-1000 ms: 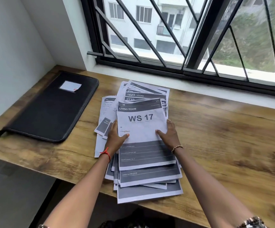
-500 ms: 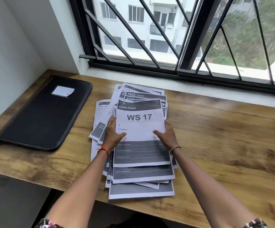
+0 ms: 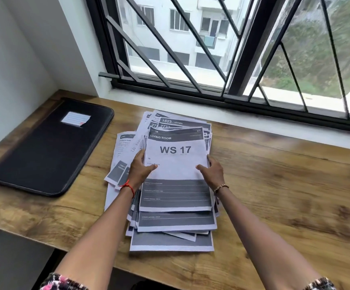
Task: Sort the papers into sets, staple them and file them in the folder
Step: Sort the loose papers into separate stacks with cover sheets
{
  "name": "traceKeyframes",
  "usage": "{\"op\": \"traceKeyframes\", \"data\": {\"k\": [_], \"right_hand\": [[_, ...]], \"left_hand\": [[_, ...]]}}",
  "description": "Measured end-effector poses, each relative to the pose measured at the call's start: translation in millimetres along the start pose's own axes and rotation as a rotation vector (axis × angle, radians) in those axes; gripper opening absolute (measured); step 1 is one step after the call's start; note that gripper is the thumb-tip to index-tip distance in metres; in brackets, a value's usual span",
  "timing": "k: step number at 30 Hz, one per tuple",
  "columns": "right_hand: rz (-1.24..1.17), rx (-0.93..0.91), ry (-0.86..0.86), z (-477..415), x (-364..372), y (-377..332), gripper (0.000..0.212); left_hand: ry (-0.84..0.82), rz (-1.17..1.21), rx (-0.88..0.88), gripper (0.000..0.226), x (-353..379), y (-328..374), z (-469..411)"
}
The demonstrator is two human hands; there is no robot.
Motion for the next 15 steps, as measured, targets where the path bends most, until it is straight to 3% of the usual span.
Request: {"op": "traceKeyframes", "data": {"k": [2, 5, 8, 11, 15], "right_hand": [[-0.016, 0.006, 0.024, -8, 0, 5, 0.073], [0.007, 0.022, 0.027, -17, 2, 6, 0.051], [0.043, 0.035, 0.005, -19, 3, 4, 0.033], [0.01, 0.029, 0.045, -22, 1, 8, 0.032], [-0.161, 0.064, 0.08, -19, -5, 4, 0.033]], "left_hand": [[0.012, -0.046, -0.012, 0.047, 0, 0, -2], [0.05, -0.159, -0.067, 0.043, 1, -4, -4], [0.114, -0.173, -0.147, 0.02, 0, -8, -2], [0.128, -0.202, -0.129, 0.043, 1, -6, -2], [0.111, -0.237, -0.167, 0.047, 0, -9, -10]]}}
Point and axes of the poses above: each hand's wrist, its own z-axis away from the middle knuckle, its own x-axis out of the palm, y = z × x, the point moved 8 cm from there along -z, towards the middle knuckle, and after that the axes turned 3 degrees about z, right-handed, at the moved point
